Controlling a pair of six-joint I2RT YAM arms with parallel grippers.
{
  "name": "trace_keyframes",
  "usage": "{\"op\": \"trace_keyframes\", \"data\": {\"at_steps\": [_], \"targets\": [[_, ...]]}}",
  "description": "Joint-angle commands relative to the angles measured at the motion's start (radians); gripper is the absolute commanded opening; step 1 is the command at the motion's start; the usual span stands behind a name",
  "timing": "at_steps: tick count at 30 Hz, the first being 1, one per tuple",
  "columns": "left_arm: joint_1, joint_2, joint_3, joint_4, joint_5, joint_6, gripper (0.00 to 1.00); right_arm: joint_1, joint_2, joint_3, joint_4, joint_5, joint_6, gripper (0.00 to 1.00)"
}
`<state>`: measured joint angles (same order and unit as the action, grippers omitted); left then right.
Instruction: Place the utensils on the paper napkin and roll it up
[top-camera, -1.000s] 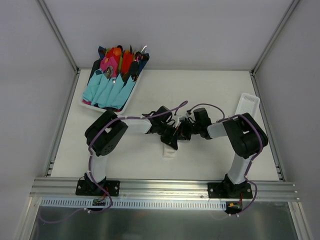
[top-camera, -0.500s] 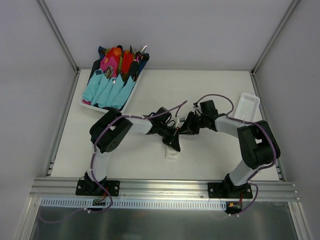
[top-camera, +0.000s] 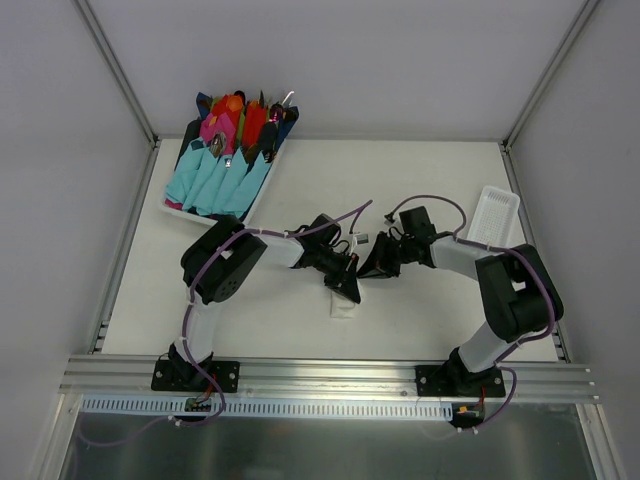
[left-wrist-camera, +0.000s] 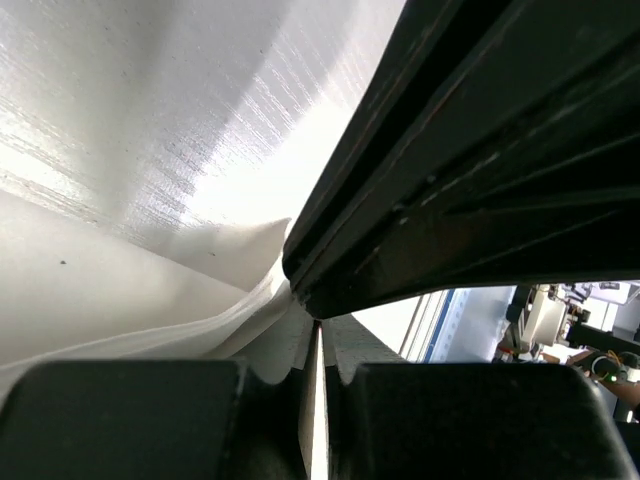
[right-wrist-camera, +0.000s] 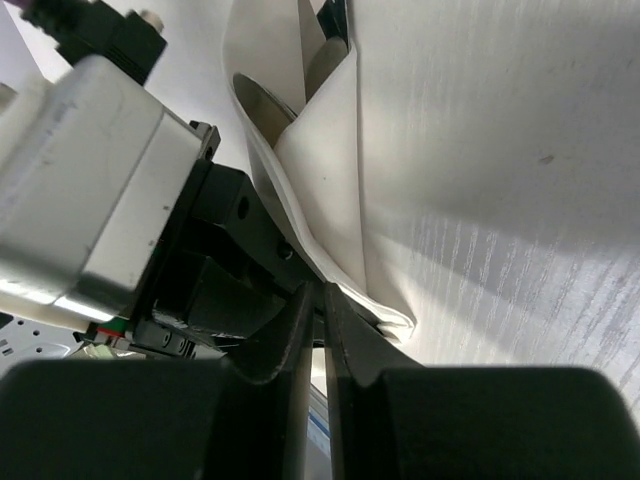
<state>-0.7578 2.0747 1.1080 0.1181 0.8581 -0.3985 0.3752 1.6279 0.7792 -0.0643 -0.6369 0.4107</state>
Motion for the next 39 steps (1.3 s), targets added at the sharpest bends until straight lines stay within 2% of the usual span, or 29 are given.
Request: {"op": "trace_keyframes", "data": {"at_steps": [1,14,19,21,22,26,29,32,35,39], "targets": [[0.008,0.056,-0.045,-0.071,-0.099,0.078,0.00,0.017,-0.030,-0.012,0.015,-0.026,-0.004,0.11],[0.017,0.028,-0.042,-0.072,-0.103,0.090,0.00,0.088,0.092,-0.011,-0.005,0.051,-0.039,0.13],[0.023,-0.036,-0.039,-0.087,-0.105,0.119,0.00,0.094,0.136,0.000,-0.038,0.091,-0.078,0.13],[0.025,-0.077,-0.033,-0.098,-0.105,0.130,0.04,0.094,0.151,0.002,-0.052,0.101,-0.082,0.14],[0.026,-0.094,-0.031,-0.110,-0.103,0.133,0.10,0.094,0.158,0.002,-0.055,0.112,-0.088,0.14],[0.035,-0.208,-0.033,-0.170,-0.093,0.154,0.22,0.096,0.167,-0.001,-0.066,0.131,-0.092,0.14],[0.061,-0.320,-0.039,-0.214,-0.082,0.167,0.28,0.096,0.167,0.000,-0.075,0.141,-0.095,0.13],[0.121,-0.447,-0.045,-0.254,-0.068,0.171,0.28,0.097,0.164,-0.001,-0.080,0.151,-0.098,0.13],[0.141,-0.459,-0.037,-0.281,-0.070,0.188,0.27,0.097,0.161,-0.003,-0.083,0.152,-0.098,0.13],[0.143,-0.426,-0.017,-0.294,-0.079,0.187,0.18,0.096,0.156,-0.008,-0.089,0.155,-0.098,0.13]]}}
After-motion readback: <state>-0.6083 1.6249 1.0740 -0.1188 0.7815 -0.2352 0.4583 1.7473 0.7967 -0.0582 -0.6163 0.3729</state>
